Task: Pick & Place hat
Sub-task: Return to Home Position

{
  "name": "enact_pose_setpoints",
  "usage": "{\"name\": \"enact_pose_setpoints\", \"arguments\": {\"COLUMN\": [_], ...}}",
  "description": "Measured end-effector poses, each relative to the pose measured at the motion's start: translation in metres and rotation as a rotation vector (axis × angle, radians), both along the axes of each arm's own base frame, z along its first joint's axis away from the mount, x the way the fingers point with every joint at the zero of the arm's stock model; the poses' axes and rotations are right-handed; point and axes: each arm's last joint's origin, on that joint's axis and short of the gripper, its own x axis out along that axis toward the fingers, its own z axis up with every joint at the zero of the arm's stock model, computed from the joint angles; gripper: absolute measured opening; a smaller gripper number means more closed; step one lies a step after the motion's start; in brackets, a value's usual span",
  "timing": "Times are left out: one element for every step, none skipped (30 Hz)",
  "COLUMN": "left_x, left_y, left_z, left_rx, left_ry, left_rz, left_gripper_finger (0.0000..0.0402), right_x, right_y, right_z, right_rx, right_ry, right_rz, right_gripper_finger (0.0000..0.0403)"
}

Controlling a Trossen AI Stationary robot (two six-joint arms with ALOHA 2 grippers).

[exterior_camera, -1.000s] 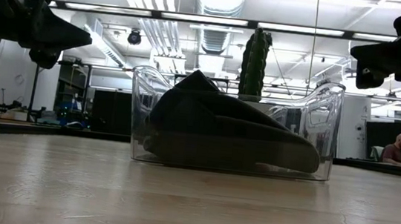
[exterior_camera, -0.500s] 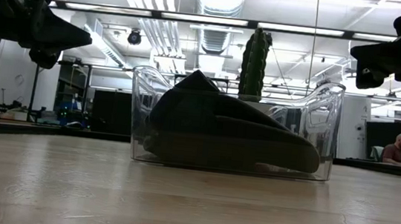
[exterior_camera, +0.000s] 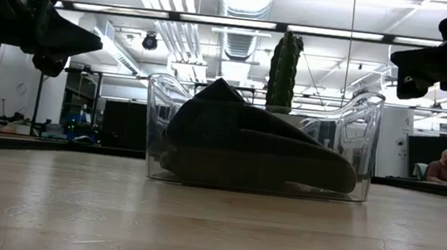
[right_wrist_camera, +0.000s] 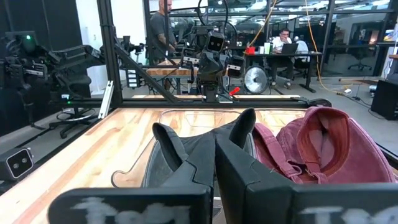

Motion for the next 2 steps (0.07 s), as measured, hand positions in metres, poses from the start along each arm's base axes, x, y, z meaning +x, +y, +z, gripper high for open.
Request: {"name": "enact_pose_setpoints", "arguments": {"left_x": [0.0, 0.0], "left_y": [0.0, 0.0], "left_z": [0.0, 0.0], "left_rx": [0.0, 0.0], "left_ry": [0.0, 0.0], "left_rz": [0.0, 0.0], "left_gripper_finger": [0.0044, 0.0044], "right_x": [0.0, 0.0], "right_y": [0.0, 0.0], "right_z": [0.0, 0.0], "right_rx": [0.0, 0.0], "right_ry": [0.0, 0.0], "right_rz": [0.0, 0.0], "right_gripper_finger": [0.0009, 0.0009]}}
